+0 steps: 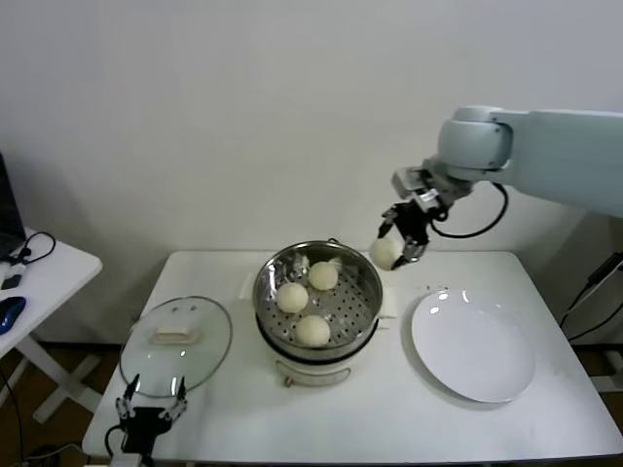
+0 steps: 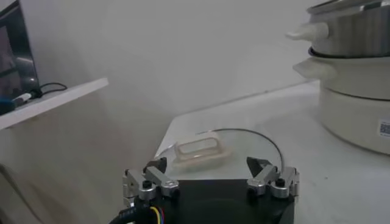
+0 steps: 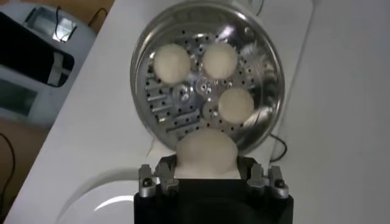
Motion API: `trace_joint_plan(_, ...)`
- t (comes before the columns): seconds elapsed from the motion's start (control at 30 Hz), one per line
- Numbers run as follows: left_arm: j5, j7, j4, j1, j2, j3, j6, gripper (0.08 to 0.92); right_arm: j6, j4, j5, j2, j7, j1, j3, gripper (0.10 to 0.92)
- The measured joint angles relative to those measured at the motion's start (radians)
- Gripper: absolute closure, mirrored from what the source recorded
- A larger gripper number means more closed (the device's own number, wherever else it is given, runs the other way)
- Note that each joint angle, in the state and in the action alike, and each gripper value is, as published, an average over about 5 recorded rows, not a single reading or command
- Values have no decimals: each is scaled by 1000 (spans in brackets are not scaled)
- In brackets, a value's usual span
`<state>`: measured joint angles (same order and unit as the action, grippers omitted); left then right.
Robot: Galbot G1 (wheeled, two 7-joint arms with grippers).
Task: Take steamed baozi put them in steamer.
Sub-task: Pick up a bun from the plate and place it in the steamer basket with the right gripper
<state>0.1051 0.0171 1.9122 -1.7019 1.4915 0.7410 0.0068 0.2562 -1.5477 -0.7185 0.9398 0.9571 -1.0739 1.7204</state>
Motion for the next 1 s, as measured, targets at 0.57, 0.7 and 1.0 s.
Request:
trace_joint_plan(0.57, 0, 0, -5, 1, 4, 10, -3, 177, 64, 46, 107, 85, -86, 248, -98, 364)
trace_joint_plan(0.7, 0, 0, -9, 4, 5, 10, -3, 177, 68, 54, 135, 91, -92, 291, -112, 364)
trace_joint_plan(1.0, -1, 0, -10, 8, 5, 10, -3, 177, 63, 81, 202, 100, -95, 362, -136, 364)
